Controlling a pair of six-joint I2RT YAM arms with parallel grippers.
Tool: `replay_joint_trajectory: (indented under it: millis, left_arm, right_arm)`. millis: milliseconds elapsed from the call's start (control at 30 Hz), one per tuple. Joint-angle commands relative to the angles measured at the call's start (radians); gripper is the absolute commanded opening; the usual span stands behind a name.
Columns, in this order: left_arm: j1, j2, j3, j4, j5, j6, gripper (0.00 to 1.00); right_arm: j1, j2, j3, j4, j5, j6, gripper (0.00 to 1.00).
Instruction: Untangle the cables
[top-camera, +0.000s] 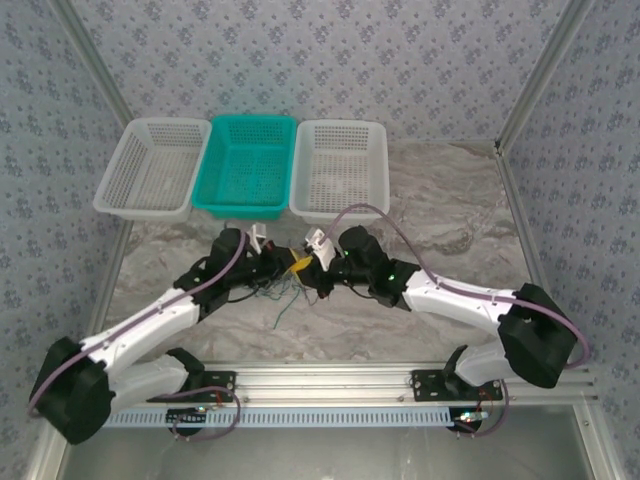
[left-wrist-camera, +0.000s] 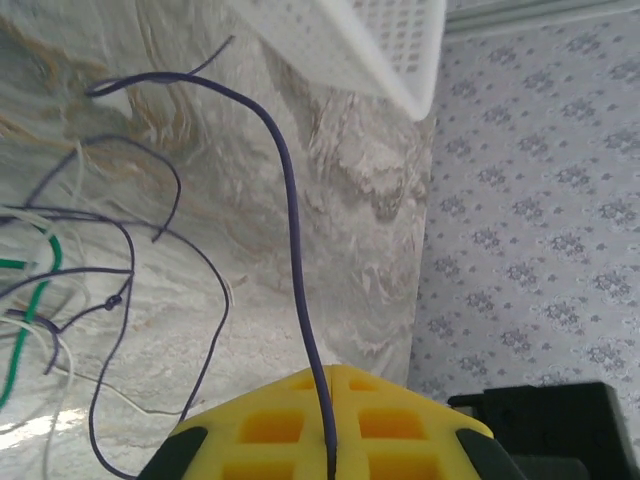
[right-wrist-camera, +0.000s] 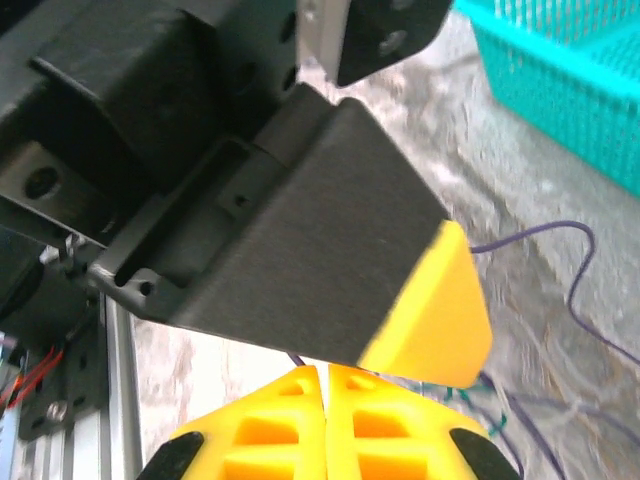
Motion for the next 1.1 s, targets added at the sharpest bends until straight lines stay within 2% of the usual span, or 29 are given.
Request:
replay_joint_trajectory:
  millis: [0,133,233,500,567,633,667,767,933,1067]
  left_arm:
    - [0.076,-0.167,0.091,-0.202,-0.121,0.118,0.0]
    - [0.172,-0.229,0.205,-0.356,-0.164,0.236,0.0]
    - [0.234,-0.194,0.279,-0.414,-0.12,0.287,0.0]
    - [0.247,-0.133,0.403,-0.453,-0.096,0.359,0.0]
    - [0.245,-0.13,0.45,-0.474,-0.108,0.399,0.0]
    - [0.246,-0.119,0.506,-0.499,-0.123,0.44,0.0]
    - [0.245,-0.11,0.527,-0.51,-0.126,0.452,0.0]
    - [0.246,-0.089,0.575,-0.523,-0.126,0.464,0.0]
    - [0.246,-0.083,0.612,-0.529,-0.139,0.472,0.0]
    - [0.248,-0.083,0.652,-0.566,-0.175,0.5,0.0]
  right_arm:
    - [-0.05,0.054,-0.118,-0.05,0.251,0.097,0.04]
    - [-0.075,0.065,-0.186,-0.012,0.313,0.184,0.05]
    - [-0.088,0.059,-0.21,-0.011,0.327,0.219,0.15]
    - [-0.084,-0.066,-0.203,-0.054,0.279,0.202,0.2]
    - [-0.068,-0.111,-0.186,-0.056,0.254,0.18,0.34]
    - [-0.036,-0.142,-0.149,-0.054,0.241,0.145,0.56]
    - [-0.018,-0.141,-0.131,-0.048,0.248,0.131,0.61]
    - [0.019,-0.065,-0.07,0.002,0.248,0.099,0.63]
    - [0.02,0.189,0.041,0.076,0.229,0.082,0.65]
    - [0.025,0.374,0.139,0.053,0.178,0.066,0.67]
